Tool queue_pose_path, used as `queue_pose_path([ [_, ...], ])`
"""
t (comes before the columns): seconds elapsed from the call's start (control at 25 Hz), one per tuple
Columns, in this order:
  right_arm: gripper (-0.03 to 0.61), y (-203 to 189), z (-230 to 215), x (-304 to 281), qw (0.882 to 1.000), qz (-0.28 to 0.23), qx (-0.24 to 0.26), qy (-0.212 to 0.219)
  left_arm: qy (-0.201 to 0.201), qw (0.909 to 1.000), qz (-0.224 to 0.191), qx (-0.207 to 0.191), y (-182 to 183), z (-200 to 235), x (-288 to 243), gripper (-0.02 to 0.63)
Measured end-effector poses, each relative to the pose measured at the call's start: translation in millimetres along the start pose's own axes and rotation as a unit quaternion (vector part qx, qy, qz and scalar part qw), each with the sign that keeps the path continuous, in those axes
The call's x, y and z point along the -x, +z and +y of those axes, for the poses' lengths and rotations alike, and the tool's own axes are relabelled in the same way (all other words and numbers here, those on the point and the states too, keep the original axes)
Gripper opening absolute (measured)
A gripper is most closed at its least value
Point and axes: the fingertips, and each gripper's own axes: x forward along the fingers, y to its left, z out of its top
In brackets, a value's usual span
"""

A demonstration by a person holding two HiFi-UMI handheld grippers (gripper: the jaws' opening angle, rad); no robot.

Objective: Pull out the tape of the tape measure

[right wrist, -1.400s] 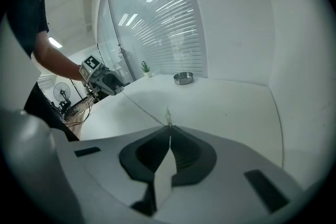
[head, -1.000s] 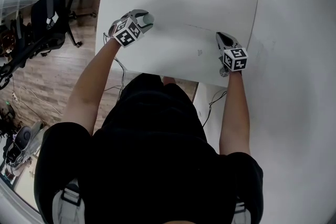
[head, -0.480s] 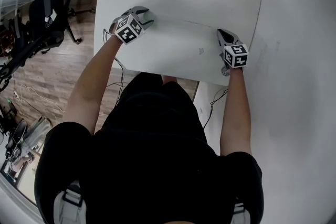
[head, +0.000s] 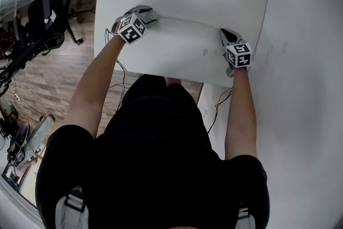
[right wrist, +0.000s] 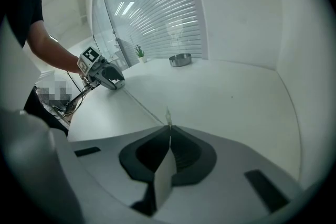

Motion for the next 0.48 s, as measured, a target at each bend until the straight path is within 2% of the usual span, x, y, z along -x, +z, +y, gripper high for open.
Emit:
queue_pose_path([
  [0.24,0.011,-4.7,4.0,-3.4,1.0,0.005,0.006,-0.002,0.001,1.0,0.0,-0.009,-0.8,-4.2,-4.5,0.229],
  [0.48,0.011,-7.7,3.8,-5.7,1.0,0.013,0.013,-0.006,-0.002,1.0,-0.006,-0.001,-0.3,-2.5,-5.8,0.229],
])
